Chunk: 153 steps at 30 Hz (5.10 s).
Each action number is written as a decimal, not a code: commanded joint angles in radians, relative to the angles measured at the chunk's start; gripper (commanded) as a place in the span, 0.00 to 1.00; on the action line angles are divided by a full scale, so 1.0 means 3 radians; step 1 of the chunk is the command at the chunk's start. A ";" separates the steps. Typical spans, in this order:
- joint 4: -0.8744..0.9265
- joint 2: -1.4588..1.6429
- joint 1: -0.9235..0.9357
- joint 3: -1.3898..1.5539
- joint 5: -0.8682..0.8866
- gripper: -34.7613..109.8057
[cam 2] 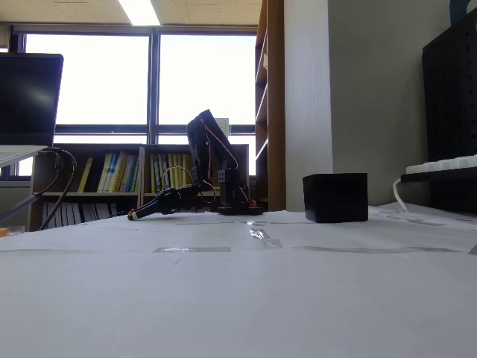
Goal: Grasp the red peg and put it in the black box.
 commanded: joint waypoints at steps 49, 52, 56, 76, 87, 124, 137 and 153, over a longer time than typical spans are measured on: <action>1.0078 -0.2096 -0.1329 0.5783 0.0598 0.24; 1.0513 -0.1999 -0.1687 0.6284 0.0813 0.24; 1.0912 -0.1877 -0.2224 0.6796 0.1058 0.24; 1.0901 -0.2056 -0.5497 0.5737 0.2741 0.24; 1.0901 -0.1749 -0.6223 0.5742 0.3257 0.24; 1.0901 -0.2751 -0.5456 0.5067 0.2378 0.24; 0.9521 -0.5006 -0.3554 0.2199 0.0383 0.24; 0.7506 -0.7041 -0.3717 -0.0798 -0.0051 0.24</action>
